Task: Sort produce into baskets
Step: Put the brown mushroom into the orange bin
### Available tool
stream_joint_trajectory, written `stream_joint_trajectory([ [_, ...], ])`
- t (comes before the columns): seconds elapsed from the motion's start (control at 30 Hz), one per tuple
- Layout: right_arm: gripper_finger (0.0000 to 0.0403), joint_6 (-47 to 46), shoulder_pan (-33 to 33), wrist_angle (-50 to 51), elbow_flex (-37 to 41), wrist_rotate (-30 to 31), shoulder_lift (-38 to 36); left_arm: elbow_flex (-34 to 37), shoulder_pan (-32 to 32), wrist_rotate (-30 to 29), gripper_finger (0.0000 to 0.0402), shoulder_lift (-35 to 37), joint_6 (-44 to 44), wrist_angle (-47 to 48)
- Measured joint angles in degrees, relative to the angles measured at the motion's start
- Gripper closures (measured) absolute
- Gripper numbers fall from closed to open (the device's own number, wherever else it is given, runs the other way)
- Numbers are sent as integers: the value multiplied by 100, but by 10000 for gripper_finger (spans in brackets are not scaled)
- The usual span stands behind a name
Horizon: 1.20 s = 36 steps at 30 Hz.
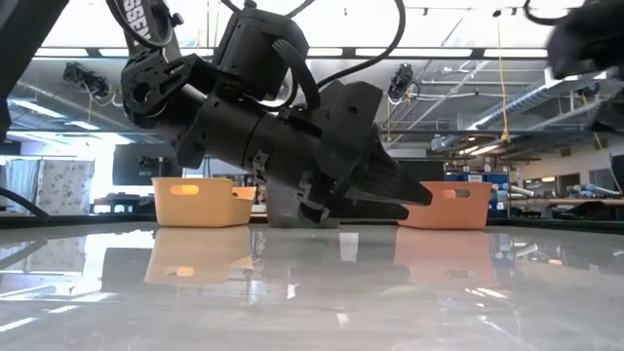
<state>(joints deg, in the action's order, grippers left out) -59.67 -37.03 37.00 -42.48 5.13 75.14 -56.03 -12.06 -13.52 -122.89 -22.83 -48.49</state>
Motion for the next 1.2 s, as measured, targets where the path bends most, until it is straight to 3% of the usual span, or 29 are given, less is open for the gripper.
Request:
stream_joint_trajectory([
  [0.1, 219, -146, -369, -424, -46, -323, 437, 0, 32, 16, 168, 0, -2, 0],
  [0.3, 231, -1512, -795, -553, -368, -1087, 1045, 0, 44, 31, 168, 0, -2, -80],
  [0.83, 237, -1965, -1052, -1041, -578, -1124, 1825, -2, 35, 81, 168, 0, 0, -181],
  [0.97, 277, -1594, -981, -987, -583, -1145, 1780, -2, 35, 79, 168, 0, 0, -181],
  [1.1, 362, -798, -730, -877, -742, -994, 1538, -2, 44, 136, 168, 0, -2, -180],
  [1.2, 384, -100, -469, -704, -901, -478, 1319, -2, 155, 828, 168, 15, -111, -251],
])
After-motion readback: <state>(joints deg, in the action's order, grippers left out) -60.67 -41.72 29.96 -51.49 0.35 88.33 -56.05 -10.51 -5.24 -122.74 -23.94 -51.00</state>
